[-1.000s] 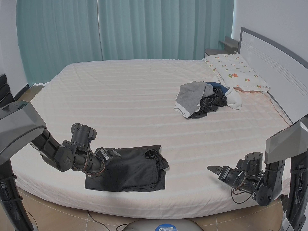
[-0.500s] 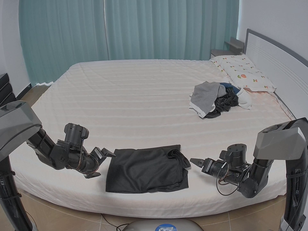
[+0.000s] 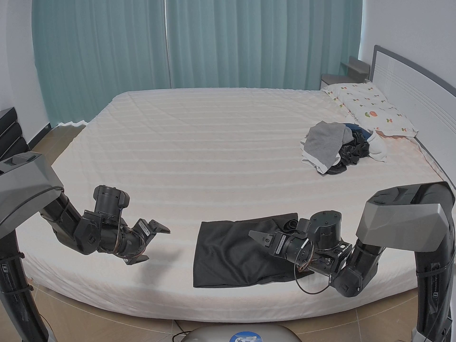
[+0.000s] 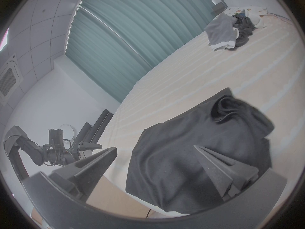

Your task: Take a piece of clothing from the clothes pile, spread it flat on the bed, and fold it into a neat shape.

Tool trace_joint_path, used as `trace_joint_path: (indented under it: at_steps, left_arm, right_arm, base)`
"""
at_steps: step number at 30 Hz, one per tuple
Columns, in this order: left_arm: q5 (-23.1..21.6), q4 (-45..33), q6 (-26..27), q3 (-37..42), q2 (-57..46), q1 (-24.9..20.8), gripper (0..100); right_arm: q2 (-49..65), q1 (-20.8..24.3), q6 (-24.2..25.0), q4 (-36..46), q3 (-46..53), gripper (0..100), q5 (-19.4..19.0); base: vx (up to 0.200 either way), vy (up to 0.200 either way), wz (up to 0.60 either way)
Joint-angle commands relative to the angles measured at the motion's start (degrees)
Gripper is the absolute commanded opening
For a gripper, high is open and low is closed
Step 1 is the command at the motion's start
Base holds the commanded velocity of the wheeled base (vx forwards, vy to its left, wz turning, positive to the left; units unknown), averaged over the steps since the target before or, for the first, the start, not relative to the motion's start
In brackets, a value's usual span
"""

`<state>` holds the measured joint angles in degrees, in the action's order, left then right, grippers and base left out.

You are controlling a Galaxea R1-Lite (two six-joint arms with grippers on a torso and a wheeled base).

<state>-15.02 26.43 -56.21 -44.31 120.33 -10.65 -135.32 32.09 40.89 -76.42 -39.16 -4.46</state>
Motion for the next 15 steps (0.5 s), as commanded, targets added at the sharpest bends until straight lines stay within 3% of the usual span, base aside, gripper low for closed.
trace_joint_path:
  at_steps: [1,15]
  left_arm:
    - [0.43,0.64,0.05,0.46,0.69,-0.24,100]
    - [0.69,0.73,0.05,0.63,0.96,-0.33,100]
  right_arm:
    - [-4.17,0.26,-0.02,0.49,-3.03,100,0.07]
    - [-9.26,-8.44,-0.11,7.96,-13.67,100,1.21]
  base:
    - [0.0,0.0,0.0]
    - [0.0,0.0,0.0]
